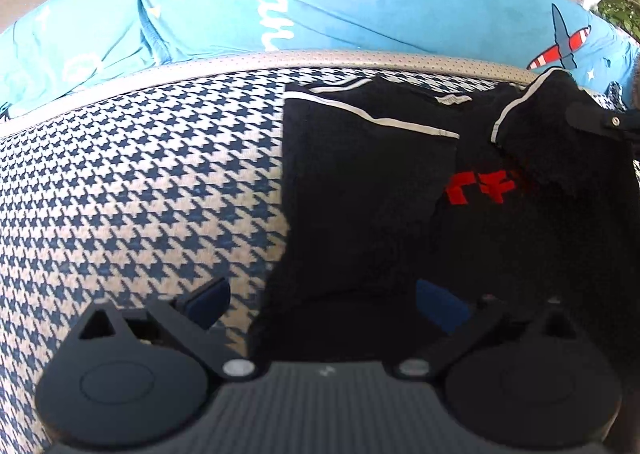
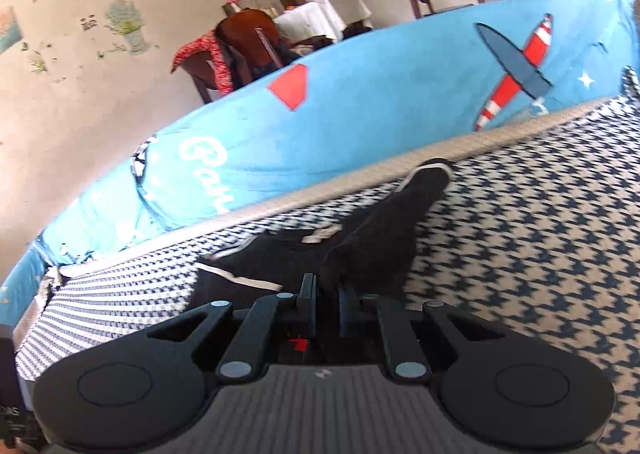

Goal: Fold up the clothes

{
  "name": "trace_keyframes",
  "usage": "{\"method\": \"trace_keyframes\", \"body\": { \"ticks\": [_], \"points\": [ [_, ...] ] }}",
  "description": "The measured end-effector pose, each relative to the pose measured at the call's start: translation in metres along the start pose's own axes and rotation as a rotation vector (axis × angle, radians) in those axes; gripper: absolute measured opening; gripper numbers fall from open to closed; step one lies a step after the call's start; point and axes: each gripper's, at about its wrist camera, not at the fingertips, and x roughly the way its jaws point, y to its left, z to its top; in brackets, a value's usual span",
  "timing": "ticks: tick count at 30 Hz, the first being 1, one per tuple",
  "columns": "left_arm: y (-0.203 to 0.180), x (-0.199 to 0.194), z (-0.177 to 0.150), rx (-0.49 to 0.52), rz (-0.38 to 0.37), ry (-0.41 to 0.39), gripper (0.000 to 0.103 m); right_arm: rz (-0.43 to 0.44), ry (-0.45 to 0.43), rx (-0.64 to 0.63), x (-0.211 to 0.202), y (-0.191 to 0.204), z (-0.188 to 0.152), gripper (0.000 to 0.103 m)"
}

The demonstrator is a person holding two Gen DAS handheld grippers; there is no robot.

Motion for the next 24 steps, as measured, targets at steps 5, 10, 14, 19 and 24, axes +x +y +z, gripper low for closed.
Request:
{"method": "trace_keyframes", "body": {
  "ticks": [5, 10, 14, 19, 24],
  "points": [
    [0.024, -0.008, -0.003, -0.028, 0.021, -0.009, 0.103, 0.118, 0.009, -0.067, 0.017, 0.051, -0.005, 0.012],
    [0.048, -0.009, -0.010, -0.058, 0.038, 0.010, 0.103, 0.211, 0.078, -0.147, 0.046, 0.098, -0.024, 0.012],
    [0.064, -0.008, -0.016, -0.079, 0.051, 0.030, 0.103, 0.240, 0.158, -0.196, 0.074, 0.122, -0.044, 0.014],
    [0.078, -0.010, -0.017, -0.115, 0.041, 0.039, 0.103, 0.231, 0.201, -0.174, 0.093, 0.126, -0.053, 0.016],
    [0.083, -0.012, -0.018, -0.144, 0.025, 0.044, 0.103, 0.221, 0.176, -0.125, 0.086, 0.115, -0.045, 0.018]
  ]
}}
